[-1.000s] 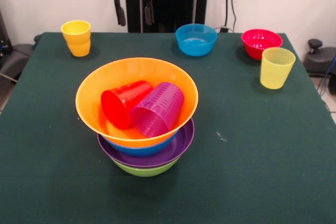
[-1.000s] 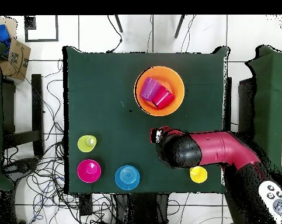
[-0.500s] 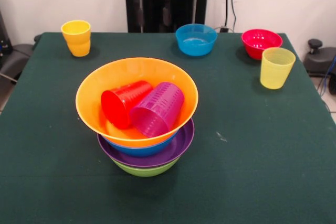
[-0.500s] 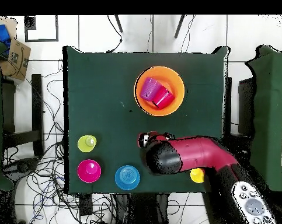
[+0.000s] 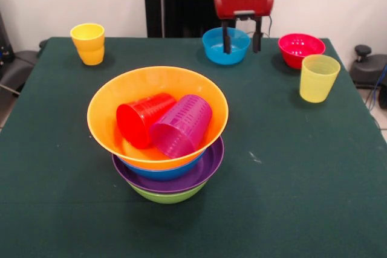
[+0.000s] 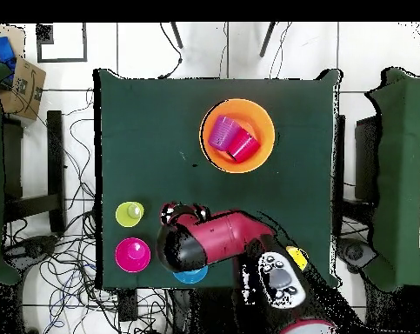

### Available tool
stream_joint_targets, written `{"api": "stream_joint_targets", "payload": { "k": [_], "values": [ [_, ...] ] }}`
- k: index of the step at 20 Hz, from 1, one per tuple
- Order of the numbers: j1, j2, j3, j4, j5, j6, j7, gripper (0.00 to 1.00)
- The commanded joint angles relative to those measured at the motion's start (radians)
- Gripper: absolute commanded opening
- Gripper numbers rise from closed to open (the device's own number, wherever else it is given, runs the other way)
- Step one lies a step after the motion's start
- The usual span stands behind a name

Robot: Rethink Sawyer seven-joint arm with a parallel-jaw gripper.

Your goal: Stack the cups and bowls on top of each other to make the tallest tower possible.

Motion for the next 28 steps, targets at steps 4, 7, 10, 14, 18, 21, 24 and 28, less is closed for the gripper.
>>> {"api": "stream_joint_targets", "payload": {
  "k": [4, 7, 10, 14, 18, 21, 24, 28],
  "values": [
    [0.015, 0.087, -0.119, 0.05, -0.01, -0.053, 0.123, 1.0],
    [-0.024, 0.046, -0.087, 0.083, 0.0, -0.017, 0.092, 1.0],
    [-0.061, 0.047, -0.062, 0.1, 0.0, -0.015, 0.079, 1.0],
    [-0.112, 0.035, -0.035, 0.133, -0.001, 0.004, 0.059, 1.0],
    [-0.093, -0.006, -0.064, 0.191, 0.008, 0.011, 0.087, 1.0],
    [-0.066, -0.035, -0.092, 0.226, -0.006, -0.013, 0.1, 1.0],
    [-0.071, -0.06, -0.092, 0.252, -0.015, -0.001, 0.081, 1.0],
    [-0.191, -0.184, -0.009, 0.354, -0.014, 0.055, -0.019, 1.0]
  ]
}}
